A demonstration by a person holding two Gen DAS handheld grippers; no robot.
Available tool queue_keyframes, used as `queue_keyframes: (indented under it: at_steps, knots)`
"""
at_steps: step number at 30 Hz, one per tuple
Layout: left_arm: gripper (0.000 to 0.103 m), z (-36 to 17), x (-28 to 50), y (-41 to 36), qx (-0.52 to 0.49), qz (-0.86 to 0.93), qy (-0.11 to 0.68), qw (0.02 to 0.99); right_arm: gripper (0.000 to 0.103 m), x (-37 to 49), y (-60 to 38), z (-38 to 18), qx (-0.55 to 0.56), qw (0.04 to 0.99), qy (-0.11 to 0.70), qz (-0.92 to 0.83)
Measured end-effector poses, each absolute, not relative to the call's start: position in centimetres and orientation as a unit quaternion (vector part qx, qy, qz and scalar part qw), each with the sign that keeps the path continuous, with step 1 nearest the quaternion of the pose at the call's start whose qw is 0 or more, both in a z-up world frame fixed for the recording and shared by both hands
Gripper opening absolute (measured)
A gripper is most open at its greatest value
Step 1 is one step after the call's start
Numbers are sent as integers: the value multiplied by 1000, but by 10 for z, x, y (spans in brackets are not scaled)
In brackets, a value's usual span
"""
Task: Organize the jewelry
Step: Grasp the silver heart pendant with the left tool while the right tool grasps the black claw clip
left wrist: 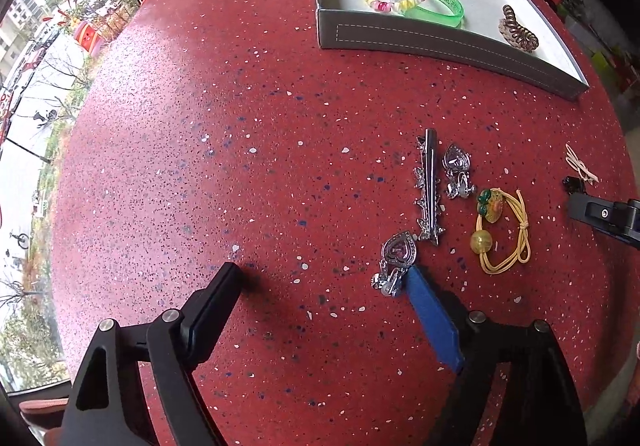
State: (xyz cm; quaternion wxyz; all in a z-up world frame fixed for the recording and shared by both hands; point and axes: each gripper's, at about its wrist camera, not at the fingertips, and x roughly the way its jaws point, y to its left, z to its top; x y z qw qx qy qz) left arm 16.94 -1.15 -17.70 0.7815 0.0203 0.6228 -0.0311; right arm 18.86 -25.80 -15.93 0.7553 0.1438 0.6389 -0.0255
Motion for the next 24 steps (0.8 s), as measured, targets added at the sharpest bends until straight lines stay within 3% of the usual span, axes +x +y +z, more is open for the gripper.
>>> queue_keyframes:
  at_steps: [5, 13, 19, 21, 22, 24]
  knots:
    - [90, -173, 169, -18, 26, -41, 619, 784, 67, 199, -248, -159, 126, 761, 636, -19]
    - [72, -168, 174, -35, 40, -60, 612, 788, 47, 215, -230, -159, 92, 768, 633, -25]
    - [56, -164, 175, -43, 48, -76, 607, 789, 19, 210, -228, -157, 87, 771, 631, -24]
    - [51, -163, 175, -47, 52, -82, 606, 790, 19, 210, -228, -155, 91, 771, 629, -23]
    - [37, -162, 175, -49, 54, -84, 604, 791, 19, 210, -229, -155, 90, 773, 628, -22]
    - [34, -160, 175, -54, 54, -86, 604, 791, 19, 206, -229, -155, 94, 775, 625, -16]
